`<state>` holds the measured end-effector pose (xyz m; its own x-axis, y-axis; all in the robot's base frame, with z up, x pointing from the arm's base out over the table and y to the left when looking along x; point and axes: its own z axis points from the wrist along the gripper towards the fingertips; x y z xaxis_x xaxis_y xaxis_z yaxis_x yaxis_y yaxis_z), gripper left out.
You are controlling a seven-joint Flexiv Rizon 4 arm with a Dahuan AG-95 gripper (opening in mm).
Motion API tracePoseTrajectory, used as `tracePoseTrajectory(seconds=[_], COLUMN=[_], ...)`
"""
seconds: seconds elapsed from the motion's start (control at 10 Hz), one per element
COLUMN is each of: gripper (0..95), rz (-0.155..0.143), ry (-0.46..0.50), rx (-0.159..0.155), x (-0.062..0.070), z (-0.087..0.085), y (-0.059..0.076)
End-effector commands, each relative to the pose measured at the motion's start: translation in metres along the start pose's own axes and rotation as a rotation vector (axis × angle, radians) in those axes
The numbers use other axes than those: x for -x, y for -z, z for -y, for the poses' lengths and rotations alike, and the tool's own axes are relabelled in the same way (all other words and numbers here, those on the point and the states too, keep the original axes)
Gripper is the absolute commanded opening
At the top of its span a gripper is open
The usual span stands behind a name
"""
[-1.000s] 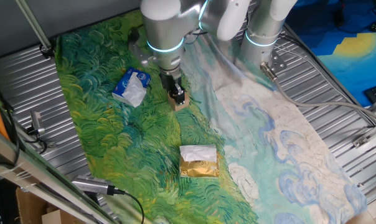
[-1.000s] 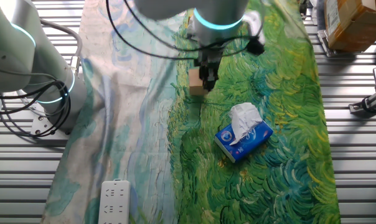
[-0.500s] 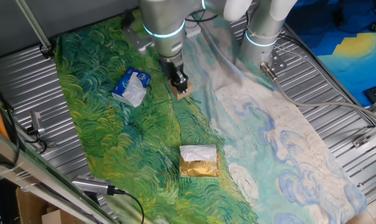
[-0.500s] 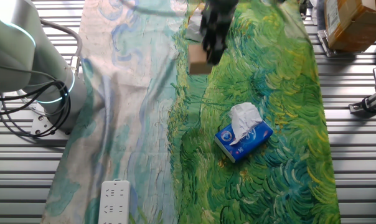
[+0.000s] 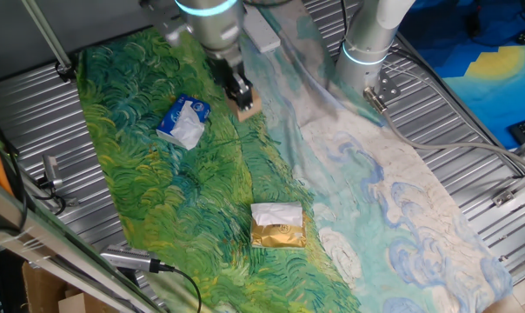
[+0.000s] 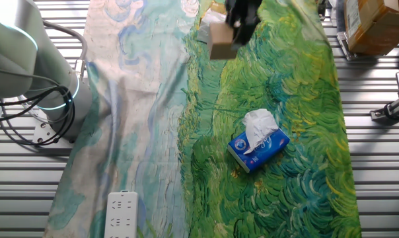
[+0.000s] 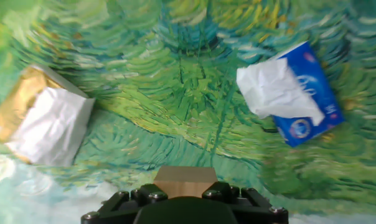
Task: Pick up one small block
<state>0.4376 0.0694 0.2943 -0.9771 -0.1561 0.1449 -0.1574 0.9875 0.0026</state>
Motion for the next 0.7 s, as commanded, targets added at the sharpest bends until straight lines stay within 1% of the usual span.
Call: tracePoseTrajectory(seconds=[0.1,0.3,0.4,0.5,0.6,0.7], gripper=[0.0,0.0,0.0,0.0,0.0,0.0], rz=[-0.018,-0.007,-0.007,-0.007,0.005,0.033], ry=[-0.004,-0.005,-0.009,-0.006,-0.007,0.015], rx=[0.000,-0.001,0.004,0.003,0.003,-0.009], x=[0.000,-0.003,-0.005,-0.006,-0.009,-0.011], z=[-0.002,-0.004,-0.008,-0.009,-0.012,-0.015], y=[0.018,0.026,0.036,0.039,0.045,0.048])
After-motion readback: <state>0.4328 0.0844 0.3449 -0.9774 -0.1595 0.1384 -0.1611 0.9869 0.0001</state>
